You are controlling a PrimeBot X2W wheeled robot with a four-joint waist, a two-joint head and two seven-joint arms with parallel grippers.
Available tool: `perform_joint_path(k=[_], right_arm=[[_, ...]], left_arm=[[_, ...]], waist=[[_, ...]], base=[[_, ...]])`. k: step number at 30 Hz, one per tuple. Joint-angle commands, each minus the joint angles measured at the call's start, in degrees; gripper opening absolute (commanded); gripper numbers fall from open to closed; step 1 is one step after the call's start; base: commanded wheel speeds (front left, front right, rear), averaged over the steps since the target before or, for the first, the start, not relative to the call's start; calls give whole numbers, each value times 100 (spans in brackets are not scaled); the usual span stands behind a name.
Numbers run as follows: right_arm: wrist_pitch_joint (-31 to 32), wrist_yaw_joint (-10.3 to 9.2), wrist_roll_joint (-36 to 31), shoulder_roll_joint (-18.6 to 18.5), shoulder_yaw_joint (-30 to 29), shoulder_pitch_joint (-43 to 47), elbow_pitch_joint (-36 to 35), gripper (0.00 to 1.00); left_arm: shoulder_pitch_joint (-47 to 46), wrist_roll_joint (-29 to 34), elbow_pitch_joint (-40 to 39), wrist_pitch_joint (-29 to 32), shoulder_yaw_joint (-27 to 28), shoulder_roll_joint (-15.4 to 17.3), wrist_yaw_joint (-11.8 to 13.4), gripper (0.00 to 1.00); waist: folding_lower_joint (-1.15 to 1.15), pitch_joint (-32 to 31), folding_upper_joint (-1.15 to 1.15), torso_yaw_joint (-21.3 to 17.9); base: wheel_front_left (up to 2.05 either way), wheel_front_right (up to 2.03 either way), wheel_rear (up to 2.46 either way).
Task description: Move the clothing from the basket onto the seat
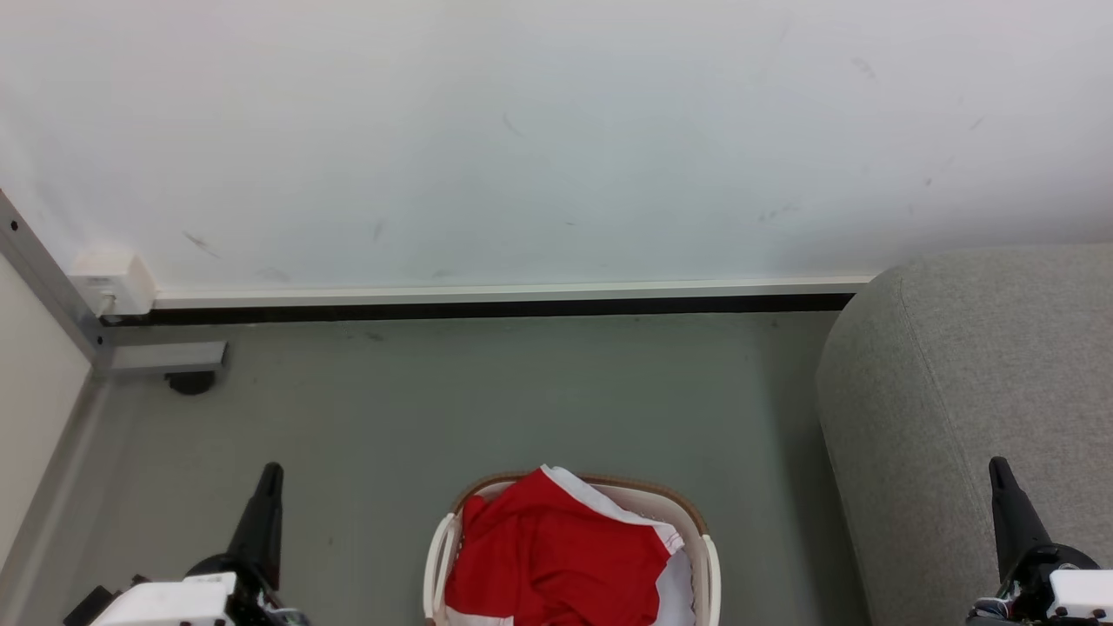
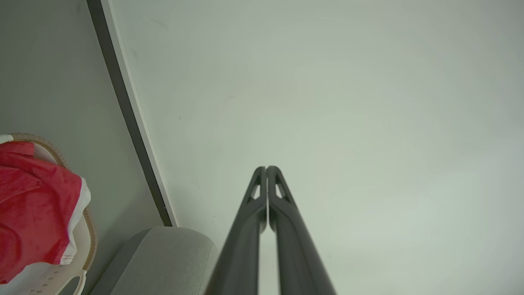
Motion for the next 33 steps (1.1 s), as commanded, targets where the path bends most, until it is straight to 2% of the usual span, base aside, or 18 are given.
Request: perform_joint_path(k=[1, 33], right_arm=[[-5, -15, -34, -30, -11, 58, 4, 0], [-6, -15, -34, -30, -11, 58, 4, 0]], left_arm=[[46, -29, -5, 1, 11, 42, 10, 0], [46, -29, -5, 1, 11, 42, 10, 0]], waist=[[0, 0, 0, 0], [0, 0, 0, 0]], base=[[0, 0, 0], [0, 0, 0]])
